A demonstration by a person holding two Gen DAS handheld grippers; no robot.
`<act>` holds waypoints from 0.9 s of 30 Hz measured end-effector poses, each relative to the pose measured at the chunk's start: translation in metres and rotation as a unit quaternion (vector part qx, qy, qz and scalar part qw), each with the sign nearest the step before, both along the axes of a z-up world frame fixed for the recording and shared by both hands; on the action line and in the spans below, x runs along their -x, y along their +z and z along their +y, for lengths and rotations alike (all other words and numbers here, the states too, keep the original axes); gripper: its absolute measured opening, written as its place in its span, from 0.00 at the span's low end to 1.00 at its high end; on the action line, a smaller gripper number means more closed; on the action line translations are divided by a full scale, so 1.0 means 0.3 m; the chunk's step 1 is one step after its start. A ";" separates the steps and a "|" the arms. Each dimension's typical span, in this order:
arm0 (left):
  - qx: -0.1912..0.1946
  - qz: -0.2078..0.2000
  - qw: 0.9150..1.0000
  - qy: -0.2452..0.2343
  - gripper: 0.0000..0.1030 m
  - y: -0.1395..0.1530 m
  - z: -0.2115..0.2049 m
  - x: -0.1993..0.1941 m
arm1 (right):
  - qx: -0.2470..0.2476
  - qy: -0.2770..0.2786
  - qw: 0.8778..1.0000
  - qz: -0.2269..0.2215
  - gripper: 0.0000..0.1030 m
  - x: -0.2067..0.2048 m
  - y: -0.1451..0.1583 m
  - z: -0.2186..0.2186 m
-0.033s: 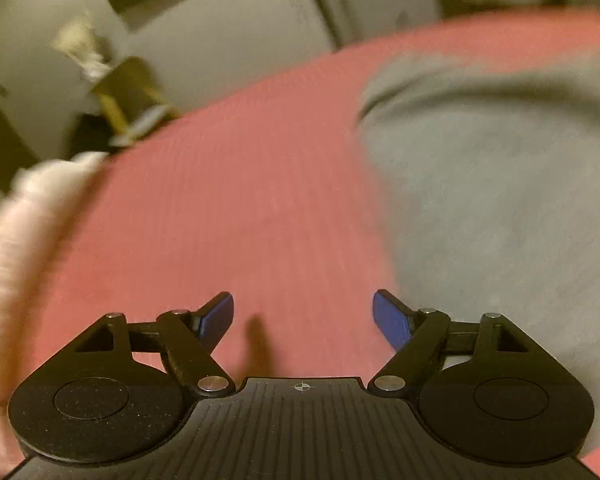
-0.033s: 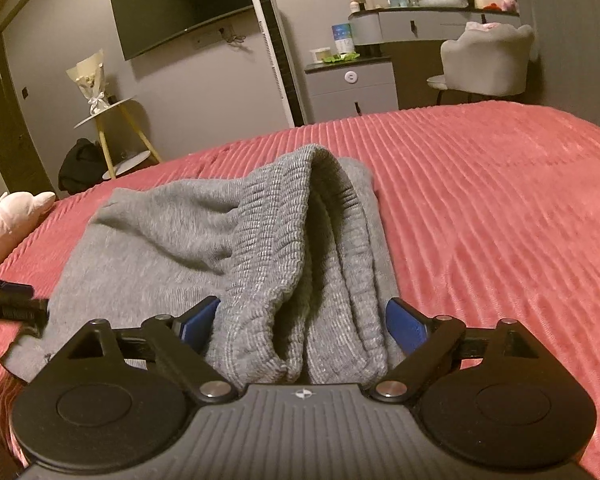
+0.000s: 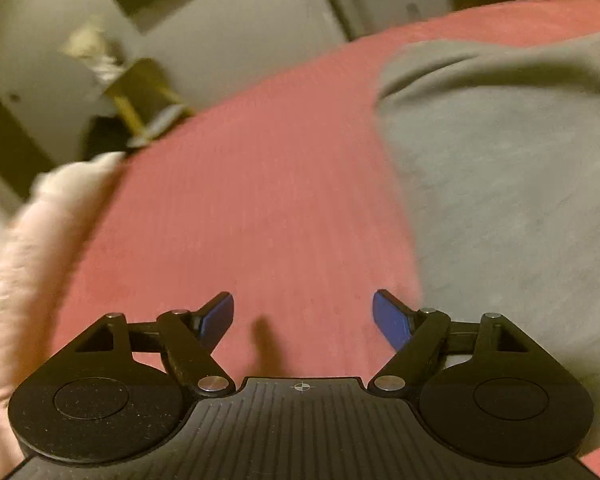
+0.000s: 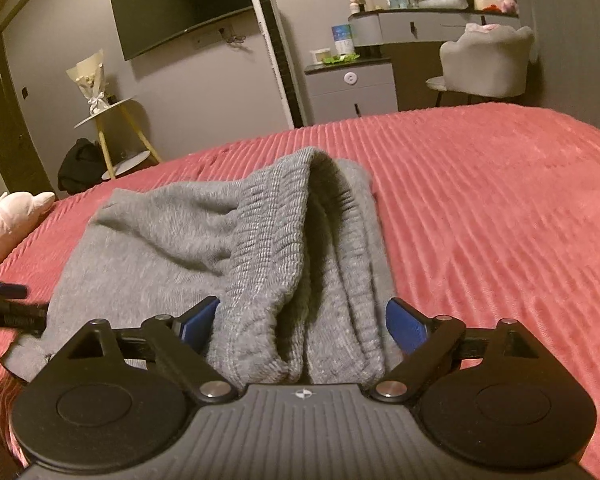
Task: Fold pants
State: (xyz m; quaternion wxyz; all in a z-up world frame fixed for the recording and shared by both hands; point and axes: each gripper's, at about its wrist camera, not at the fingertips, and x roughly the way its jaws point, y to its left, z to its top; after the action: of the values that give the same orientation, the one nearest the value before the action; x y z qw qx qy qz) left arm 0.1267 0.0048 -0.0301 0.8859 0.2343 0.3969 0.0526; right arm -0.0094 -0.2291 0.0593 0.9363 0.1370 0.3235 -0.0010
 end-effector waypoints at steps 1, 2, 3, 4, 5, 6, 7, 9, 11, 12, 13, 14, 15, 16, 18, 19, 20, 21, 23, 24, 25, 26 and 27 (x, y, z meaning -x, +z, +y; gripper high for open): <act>0.019 -0.002 1.000 0.008 0.76 0.013 0.020 0.014 | -0.001 -0.004 1.000 -0.004 0.87 0.004 0.012 -0.006; 0.047 0.000 0.999 0.013 0.76 0.026 0.037 0.024 | -0.005 -0.007 1.000 -0.010 0.87 0.011 0.024 -0.015; 0.081 0.000 0.997 0.016 0.77 0.043 0.053 0.043 | -0.010 -0.012 1.000 -0.018 0.87 0.019 0.038 -0.022; 0.108 0.001 0.994 0.016 0.79 0.056 0.062 0.061 | -0.015 -0.017 0.999 -0.027 0.87 0.025 0.054 -0.029; 0.125 0.002 0.992 0.014 0.82 0.063 0.064 0.078 | -0.014 -0.027 0.999 -0.040 0.87 0.033 0.071 -0.036; 0.136 0.003 0.991 0.009 0.83 0.068 0.058 0.093 | -0.010 -0.041 0.998 -0.056 0.87 0.042 0.090 -0.044; 0.137 0.003 0.991 0.002 0.85 0.084 0.053 0.106 | -0.009 -0.053 0.996 -0.070 0.87 0.047 0.104 -0.052; 0.124 -0.003 0.992 -0.012 0.87 0.086 0.031 0.116 | -0.029 -0.067 0.994 -0.085 0.81 0.048 0.124 -0.067; 0.109 0.007 0.994 -0.019 0.87 0.058 0.025 0.099 | -0.035 -0.056 0.993 -0.097 0.58 0.037 0.140 -0.050; 0.111 0.018 0.993 -0.018 0.87 0.059 0.023 0.093 | -0.018 -0.047 0.994 -0.099 0.46 0.024 0.148 -0.024; 0.116 0.031 0.993 -0.018 0.86 0.053 0.025 0.080 | 0.006 -0.037 0.994 -0.099 0.40 0.008 0.152 0.009; 0.119 0.035 0.992 -0.018 0.85 0.054 0.029 0.069 | 0.028 -0.026 0.994 -0.100 0.38 -0.009 0.155 0.045; 0.124 0.035 0.992 -0.016 0.85 0.063 0.034 0.057 | 0.042 -0.013 0.994 -0.098 0.36 -0.029 0.153 0.078; 0.129 0.030 0.991 -0.013 0.83 0.076 0.038 0.056 | 0.053 0.002 0.994 -0.093 0.35 -0.050 0.150 0.109; 0.146 0.007 0.989 0.004 0.83 0.108 0.057 0.016 | 0.074 0.023 0.993 -0.088 0.33 -0.081 0.153 0.163; 0.157 -0.001 0.988 0.012 0.83 0.122 0.063 -0.003 | 0.087 0.028 0.992 -0.088 0.31 -0.100 0.156 0.187; 0.168 -0.008 0.986 0.020 0.83 0.131 0.067 -0.027 | 0.094 0.032 0.991 -0.086 0.30 -0.120 0.163 0.207; 0.175 -0.014 0.984 0.028 0.83 0.136 0.068 -0.045 | 0.100 0.034 0.991 -0.084 0.29 -0.144 0.171 0.225; 0.177 -0.004 0.984 0.035 0.84 0.112 0.047 -0.074 | 0.116 0.038 0.989 -0.084 0.29 -0.200 0.188 0.266; 0.168 0.016 0.985 0.034 0.84 0.093 0.020 -0.065 | 0.123 0.040 0.988 -0.081 0.29 -0.228 0.188 0.277; 0.154 0.034 0.987 0.033 0.84 0.058 0.000 -0.063 | 0.127 0.042 0.988 -0.073 0.29 -0.259 0.181 0.288; 0.148 0.024 0.988 0.029 0.86 0.041 -0.010 -0.046 | 0.126 0.053 0.989 -0.048 0.29 -0.298 0.159 0.295; 0.141 0.002 0.990 0.025 0.88 0.029 -0.015 -0.023 | 0.120 0.069 0.990 0.002 0.28 -0.342 0.119 0.295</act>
State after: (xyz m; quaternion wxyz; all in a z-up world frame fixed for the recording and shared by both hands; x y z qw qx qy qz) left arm 0.1336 0.0003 -0.0214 0.9078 0.0977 0.4075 0.0180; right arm 0.0932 -0.1405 0.0951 0.9430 0.0005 0.3318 0.0242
